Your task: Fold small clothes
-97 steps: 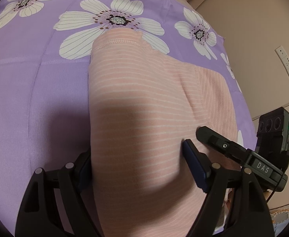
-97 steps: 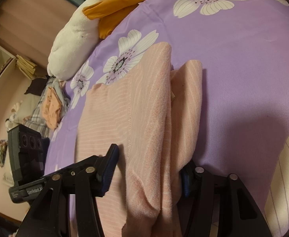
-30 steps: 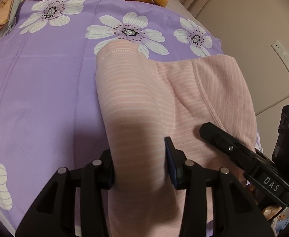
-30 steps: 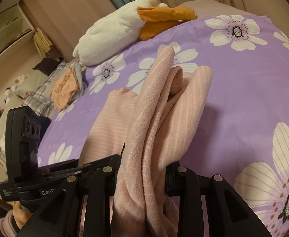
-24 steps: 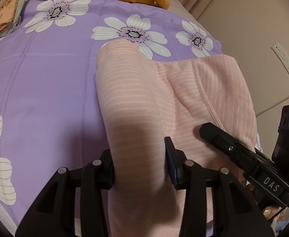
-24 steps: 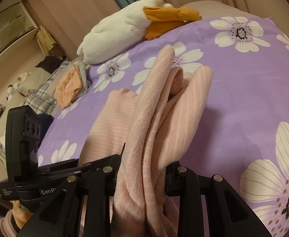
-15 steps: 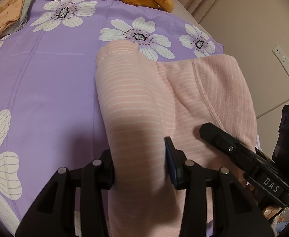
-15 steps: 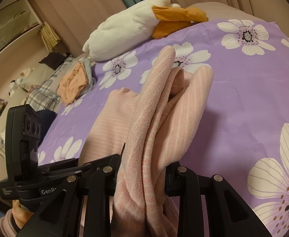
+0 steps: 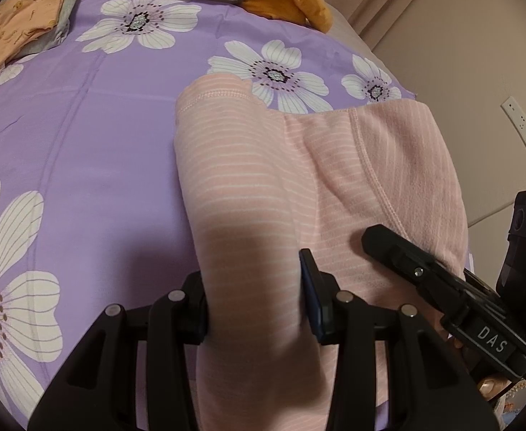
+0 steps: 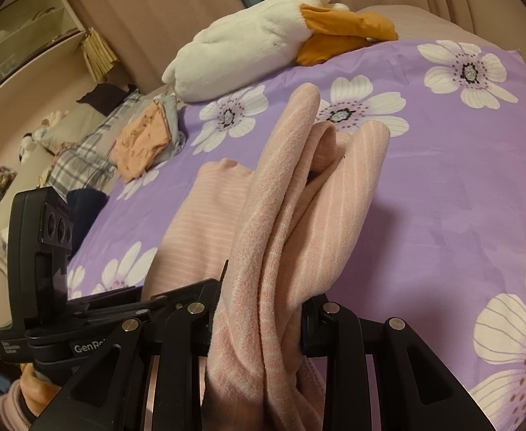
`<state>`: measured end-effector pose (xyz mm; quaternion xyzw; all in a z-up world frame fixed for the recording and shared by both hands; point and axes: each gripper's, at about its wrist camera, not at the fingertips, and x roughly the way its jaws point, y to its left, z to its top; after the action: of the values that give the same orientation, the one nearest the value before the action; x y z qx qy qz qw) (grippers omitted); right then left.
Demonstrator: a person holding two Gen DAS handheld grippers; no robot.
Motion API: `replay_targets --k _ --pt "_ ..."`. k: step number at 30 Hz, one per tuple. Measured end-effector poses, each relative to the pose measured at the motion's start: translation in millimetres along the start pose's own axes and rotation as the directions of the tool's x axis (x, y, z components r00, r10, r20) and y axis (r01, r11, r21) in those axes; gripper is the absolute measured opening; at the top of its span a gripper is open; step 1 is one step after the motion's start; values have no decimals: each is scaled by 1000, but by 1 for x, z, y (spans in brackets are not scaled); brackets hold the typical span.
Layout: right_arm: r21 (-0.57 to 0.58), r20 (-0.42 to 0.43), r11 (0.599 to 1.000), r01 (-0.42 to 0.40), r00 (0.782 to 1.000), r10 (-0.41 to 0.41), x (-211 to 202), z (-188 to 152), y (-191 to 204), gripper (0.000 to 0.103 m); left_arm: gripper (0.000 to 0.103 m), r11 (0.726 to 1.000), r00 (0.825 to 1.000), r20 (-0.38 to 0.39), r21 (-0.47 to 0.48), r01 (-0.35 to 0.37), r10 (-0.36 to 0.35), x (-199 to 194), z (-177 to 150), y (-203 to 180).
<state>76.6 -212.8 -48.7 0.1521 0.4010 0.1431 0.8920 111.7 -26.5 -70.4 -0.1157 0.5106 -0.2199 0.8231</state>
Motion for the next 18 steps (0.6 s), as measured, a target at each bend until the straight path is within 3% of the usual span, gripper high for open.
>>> replay_targets --k 18 --pt "-37 -28 999 13 1000 -14 21 8 14 30 42 999 1000 1 -33 -2 2 2 8 25"
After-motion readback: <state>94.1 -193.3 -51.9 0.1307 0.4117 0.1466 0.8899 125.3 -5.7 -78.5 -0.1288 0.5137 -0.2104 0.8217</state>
